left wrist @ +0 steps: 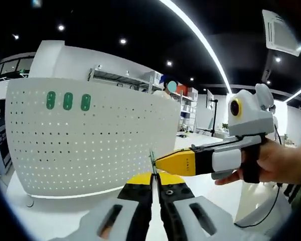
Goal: Insert the hook assembly into the mounting plate slot until the hook locks in place.
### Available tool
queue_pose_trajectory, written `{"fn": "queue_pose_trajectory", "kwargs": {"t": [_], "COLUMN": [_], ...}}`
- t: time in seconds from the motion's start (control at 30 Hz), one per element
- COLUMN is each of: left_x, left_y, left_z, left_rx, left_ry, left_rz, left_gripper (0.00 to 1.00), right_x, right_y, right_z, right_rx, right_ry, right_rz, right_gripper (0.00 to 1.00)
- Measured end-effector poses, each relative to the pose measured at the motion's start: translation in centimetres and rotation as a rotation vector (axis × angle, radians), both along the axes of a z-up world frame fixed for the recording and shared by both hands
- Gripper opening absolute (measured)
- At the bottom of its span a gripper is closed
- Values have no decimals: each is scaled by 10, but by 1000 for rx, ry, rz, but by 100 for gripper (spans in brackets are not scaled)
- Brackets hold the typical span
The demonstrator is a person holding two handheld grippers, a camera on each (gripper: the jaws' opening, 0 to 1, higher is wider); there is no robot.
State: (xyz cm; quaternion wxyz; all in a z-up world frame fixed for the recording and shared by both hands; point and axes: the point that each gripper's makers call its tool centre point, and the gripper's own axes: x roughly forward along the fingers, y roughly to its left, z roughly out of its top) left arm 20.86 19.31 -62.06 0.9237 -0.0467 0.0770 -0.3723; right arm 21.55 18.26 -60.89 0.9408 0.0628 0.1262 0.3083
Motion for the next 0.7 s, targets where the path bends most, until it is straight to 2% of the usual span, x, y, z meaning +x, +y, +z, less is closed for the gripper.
{"fn": "queue_pose_trajectory", "kwargs": {"t": [0.47,0.7], "left_x": [2,2], "left_y": [2,2], "left_z": [0,-2], "left_rx": [3,-1], "left_ry": [11,29], "left_rz": [11,6], "left_gripper": [8,15], "right_x": [1,2], "right_y": [-1,-2], "right_z": [2,1], "right_rx": [-25,-25], "right_ry": [-20,-21], "right_rz": [-4,-7], "right_gripper": [1,1]}}
